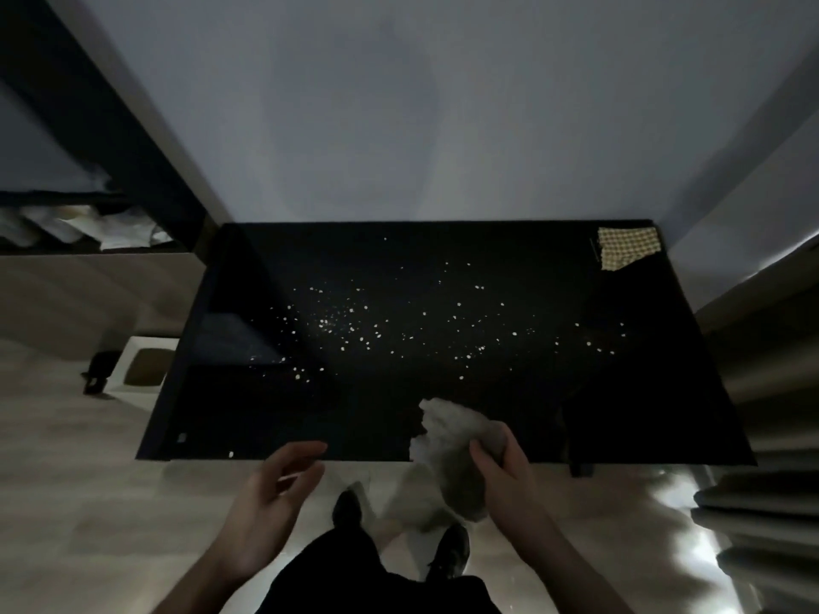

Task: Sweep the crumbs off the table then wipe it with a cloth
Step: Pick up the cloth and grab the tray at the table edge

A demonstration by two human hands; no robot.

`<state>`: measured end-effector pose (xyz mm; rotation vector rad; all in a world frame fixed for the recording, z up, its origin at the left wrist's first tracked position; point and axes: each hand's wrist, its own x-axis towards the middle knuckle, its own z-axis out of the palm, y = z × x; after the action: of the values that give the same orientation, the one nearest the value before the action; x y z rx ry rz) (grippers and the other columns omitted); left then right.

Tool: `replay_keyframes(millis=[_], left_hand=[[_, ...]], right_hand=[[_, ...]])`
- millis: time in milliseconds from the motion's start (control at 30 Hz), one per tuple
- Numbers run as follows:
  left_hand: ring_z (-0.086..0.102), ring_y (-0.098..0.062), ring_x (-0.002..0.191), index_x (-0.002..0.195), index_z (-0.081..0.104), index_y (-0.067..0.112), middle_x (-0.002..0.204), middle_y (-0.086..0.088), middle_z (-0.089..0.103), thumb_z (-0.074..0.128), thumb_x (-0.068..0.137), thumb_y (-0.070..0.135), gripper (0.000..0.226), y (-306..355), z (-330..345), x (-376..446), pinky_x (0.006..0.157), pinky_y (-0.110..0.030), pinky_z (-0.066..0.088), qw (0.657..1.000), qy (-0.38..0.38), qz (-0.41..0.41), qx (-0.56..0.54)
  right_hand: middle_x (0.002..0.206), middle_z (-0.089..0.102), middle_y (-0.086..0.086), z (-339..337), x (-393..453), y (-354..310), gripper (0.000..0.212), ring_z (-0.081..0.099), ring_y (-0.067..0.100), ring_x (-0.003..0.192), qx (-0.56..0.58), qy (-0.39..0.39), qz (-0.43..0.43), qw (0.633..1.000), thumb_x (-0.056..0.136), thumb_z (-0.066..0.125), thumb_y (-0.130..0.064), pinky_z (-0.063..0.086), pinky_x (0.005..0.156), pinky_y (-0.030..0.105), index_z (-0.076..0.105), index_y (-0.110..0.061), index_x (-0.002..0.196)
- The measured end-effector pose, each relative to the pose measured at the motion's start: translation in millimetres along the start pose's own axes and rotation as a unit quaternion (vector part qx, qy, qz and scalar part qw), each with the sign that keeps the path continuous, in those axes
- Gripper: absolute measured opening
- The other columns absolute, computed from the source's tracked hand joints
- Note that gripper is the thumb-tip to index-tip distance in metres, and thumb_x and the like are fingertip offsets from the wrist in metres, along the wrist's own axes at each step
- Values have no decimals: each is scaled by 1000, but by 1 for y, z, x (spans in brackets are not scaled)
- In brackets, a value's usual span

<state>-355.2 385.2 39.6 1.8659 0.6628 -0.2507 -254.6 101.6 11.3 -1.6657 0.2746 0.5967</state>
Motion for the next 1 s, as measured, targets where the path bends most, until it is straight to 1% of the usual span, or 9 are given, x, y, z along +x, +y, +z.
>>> replay_keyframes(millis=[200, 300, 367, 467, 567, 633, 733, 900, 1000], left_hand=[[66, 3, 106, 116, 69, 36, 113, 22, 69, 61, 99, 27, 20, 1, -49, 15, 93, -24, 52, 998, -35, 17, -47], [62, 10, 106, 115, 70, 33, 114, 19, 69, 60, 100, 23, 21, -8, -89, 30, 84, -8, 50, 996, -51, 50, -56], [64, 7, 106, 115, 71, 33, 112, 15, 71, 61, 100, 22, 21, -22, -124, 42, 81, -1, 48, 995, -64, 61, -51], [68, -2, 101, 112, 72, 32, 107, 10, 73, 61, 99, 20, 21, -49, -181, 64, 76, -4, 51, 994, -80, 58, -40], [69, -2, 99, 110, 72, 32, 105, 11, 74, 63, 97, 21, 20, -72, -232, 82, 79, -11, 53, 994, -91, 46, -32], [69, 1, 97, 109, 73, 33, 104, 13, 74, 66, 93, 24, 19, -85, -261, 87, 78, -11, 54, 995, -85, 32, -34], [68, 3, 98, 106, 75, 32, 105, 19, 74, 64, 97, 14, 23, -106, -291, 93, 77, -6, 52, 997, -73, 23, -18], [67, 2, 107, 109, 75, 37, 111, 19, 74, 68, 95, 20, 23, -128, -317, 110, 89, -21, 50, 997, -73, -10, -9], [66, 0, 109, 113, 73, 34, 113, 13, 74, 67, 96, 19, 24, -128, -333, 124, 81, -14, 53, 998, -53, -11, -20]], right_hand=[[100, 75, -2, 54, -18, 7, 15, 72, 17, 101, 21, 54, 9, 998, 104, 58, -15, 57, 89, 36, 66, -22, 114], [109, 74, 3, 95, -20, 7, 16, 70, 19, 105, 46, 90, 32, 994, 104, 58, -15, 56, 92, 40, 65, -26, 112], [107, 74, 5, 130, -21, 7, 16, 70, 20, 102, 50, 117, 30, 991, 104, 57, -13, 55, 83, 36, 66, -26, 108], [104, 73, 6, 190, -24, 5, 14, 70, 23, 101, 75, 153, 37, 985, 105, 56, -15, 54, 79, 35, 68, -22, 107], [104, 73, 1, 244, -30, -3, 15, 70, 14, 96, 96, 181, 33, 978, 105, 55, -15, 53, 77, 28, 68, -21, 109], [100, 75, 3, 274, -33, -6, 15, 73, 12, 89, 101, 179, 34, 978, 105, 55, -14, 55, 73, 21, 69, -18, 109], [97, 78, 2, 306, -31, -18, 14, 75, 14, 91, 118, 168, 25, 978, 101, 59, -16, 58, 74, 24, 69, -15, 110], [92, 75, 5, 342, 3, -33, 14, 71, 18, 86, 94, 135, 37, 986, 104, 56, -12, 56, 74, 31, 70, -13, 106], [88, 76, 0, 366, 33, -38, 14, 73, 16, 86, 53, 104, 57, 992, 104, 58, -14, 55, 71, 28, 72, -17, 104]])
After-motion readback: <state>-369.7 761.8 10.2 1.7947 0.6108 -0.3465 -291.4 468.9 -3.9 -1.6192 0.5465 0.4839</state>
